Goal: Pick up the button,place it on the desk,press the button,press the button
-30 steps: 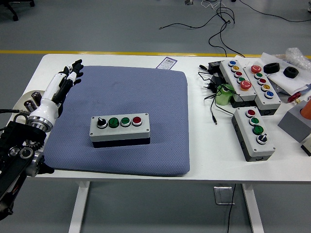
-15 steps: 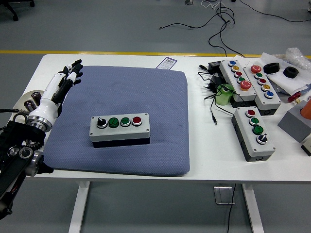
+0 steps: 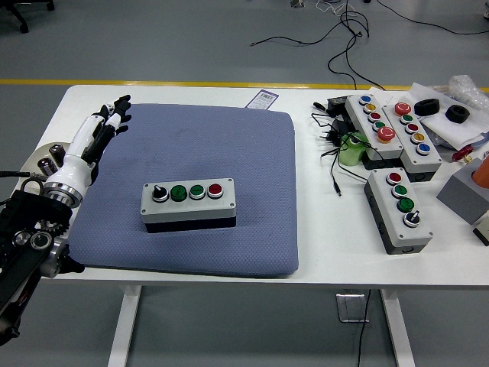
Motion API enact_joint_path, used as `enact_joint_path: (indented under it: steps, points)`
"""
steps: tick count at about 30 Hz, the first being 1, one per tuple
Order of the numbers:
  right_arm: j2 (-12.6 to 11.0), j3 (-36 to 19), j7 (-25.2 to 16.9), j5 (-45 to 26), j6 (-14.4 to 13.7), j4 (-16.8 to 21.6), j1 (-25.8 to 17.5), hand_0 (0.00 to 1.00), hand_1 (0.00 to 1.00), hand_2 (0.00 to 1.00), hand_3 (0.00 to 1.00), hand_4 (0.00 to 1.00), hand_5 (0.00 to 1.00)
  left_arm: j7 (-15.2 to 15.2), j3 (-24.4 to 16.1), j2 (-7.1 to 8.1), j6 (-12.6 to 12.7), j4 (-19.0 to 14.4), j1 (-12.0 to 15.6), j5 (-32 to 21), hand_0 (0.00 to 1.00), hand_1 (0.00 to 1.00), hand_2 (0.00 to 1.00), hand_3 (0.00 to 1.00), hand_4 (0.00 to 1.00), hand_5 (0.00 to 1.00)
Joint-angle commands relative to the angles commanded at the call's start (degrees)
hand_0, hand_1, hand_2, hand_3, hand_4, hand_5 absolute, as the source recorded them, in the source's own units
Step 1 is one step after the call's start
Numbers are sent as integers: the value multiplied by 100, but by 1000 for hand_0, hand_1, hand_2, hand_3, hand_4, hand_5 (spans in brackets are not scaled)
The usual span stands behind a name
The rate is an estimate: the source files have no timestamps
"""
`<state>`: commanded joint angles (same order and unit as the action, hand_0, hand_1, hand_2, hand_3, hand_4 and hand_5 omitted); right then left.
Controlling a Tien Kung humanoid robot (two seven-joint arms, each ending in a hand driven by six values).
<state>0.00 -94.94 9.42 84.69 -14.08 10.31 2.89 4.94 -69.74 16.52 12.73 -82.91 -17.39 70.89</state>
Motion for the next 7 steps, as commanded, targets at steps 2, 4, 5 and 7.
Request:
enact_joint_path:
  steps: [2,4,5,7]
  points:
    - [0,-22,-8,-11,-2,0,6,560,668,727,623,306,134,3,35,8,-5,-2,-23,3,850,904,953,927,620,998]
    - [0,-51,-9,6,-1,0,7,560,668,727,623,306,134,5,61,9,-7,4,-43,4,850,904,953,927,620,998]
    - [0,-61,-12,15,0,0,6,560,668,727,623,306,134,6,68,5,-5,11,-50,1,850,904,953,927,620,998]
    - [0,-67,-16,12,0,0,3,560,668,727,623,306,134,5,76,4,-6,19,-51,-1,850,904,953,927,620,998]
